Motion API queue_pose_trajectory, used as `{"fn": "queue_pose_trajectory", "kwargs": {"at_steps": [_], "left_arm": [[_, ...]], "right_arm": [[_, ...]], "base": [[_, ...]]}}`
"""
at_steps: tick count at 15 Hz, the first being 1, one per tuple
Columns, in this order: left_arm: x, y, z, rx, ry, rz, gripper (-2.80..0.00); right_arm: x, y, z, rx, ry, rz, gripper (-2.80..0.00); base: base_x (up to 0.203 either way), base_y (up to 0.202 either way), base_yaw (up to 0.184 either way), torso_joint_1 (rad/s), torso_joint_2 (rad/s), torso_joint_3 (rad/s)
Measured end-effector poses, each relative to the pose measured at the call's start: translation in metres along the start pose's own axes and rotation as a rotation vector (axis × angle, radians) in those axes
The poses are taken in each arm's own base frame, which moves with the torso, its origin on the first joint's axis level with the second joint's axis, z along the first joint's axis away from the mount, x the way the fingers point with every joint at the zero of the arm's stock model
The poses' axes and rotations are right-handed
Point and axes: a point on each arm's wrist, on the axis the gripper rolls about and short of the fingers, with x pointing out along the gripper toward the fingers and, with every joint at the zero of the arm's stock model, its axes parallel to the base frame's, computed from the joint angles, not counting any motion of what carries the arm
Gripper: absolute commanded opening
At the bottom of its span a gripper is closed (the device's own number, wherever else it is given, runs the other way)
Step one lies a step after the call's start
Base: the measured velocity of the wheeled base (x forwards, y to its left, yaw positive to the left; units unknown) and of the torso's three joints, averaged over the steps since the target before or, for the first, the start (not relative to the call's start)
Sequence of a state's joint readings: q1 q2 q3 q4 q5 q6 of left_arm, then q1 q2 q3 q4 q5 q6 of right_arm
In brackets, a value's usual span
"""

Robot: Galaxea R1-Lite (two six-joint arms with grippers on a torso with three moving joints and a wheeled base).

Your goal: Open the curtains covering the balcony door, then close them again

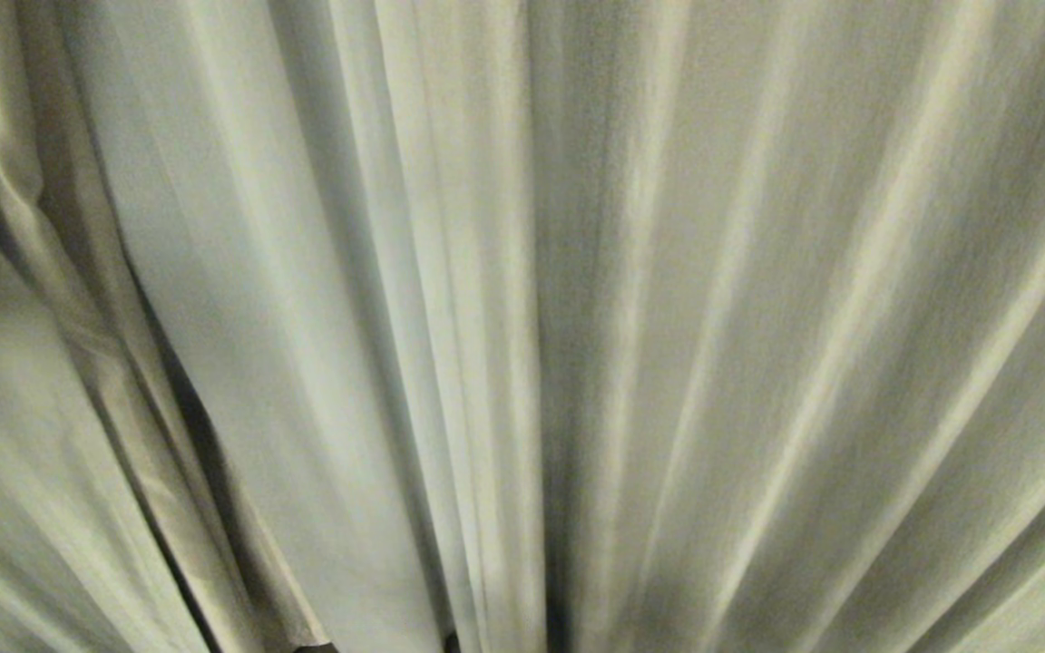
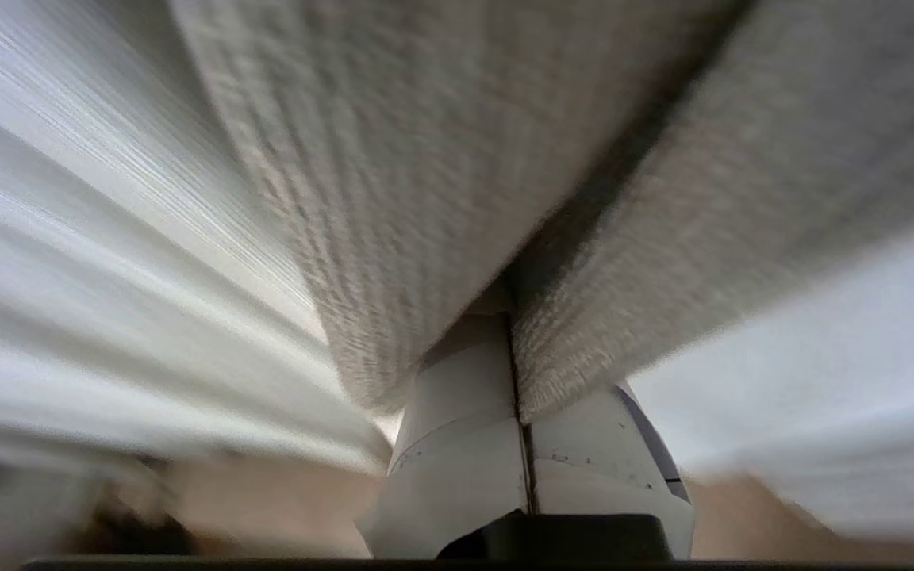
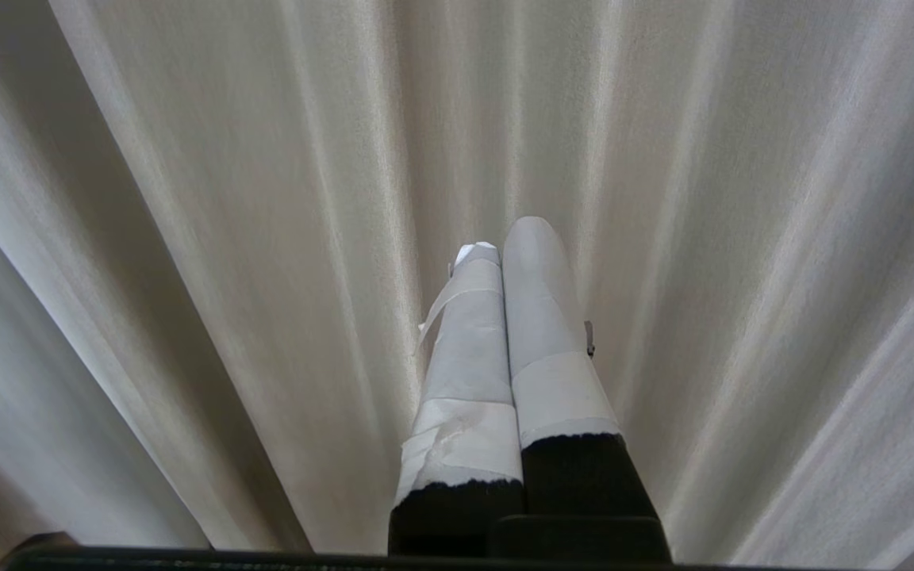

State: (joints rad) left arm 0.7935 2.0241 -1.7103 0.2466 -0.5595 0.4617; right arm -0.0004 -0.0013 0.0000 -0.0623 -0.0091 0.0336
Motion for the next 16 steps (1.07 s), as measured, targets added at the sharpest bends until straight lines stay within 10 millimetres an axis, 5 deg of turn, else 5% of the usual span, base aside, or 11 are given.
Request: {"fn": "queue_pose_trajectory", "kwargs": {"at_steps": [10, 16], "left_arm": [[-0.114, -0.16, -0.066, -0.036, 0.177, -0.238, -2.8], [-0.153, -0.207, -0.068, 0.08, 0.063, -0.327, -2.8]], "right_arm": [[0.0, 0.0, 0.0, -0.001, 0.0, 0.0, -2.8], [0.0, 0.0, 0.0, 0.0, 0.0, 0.0, -2.8]], "base": [[0.0, 0.0, 0.0, 0.0, 0.0, 0.0], [0.0, 0.0, 0.0, 0.0, 0.0, 0.0]]}}
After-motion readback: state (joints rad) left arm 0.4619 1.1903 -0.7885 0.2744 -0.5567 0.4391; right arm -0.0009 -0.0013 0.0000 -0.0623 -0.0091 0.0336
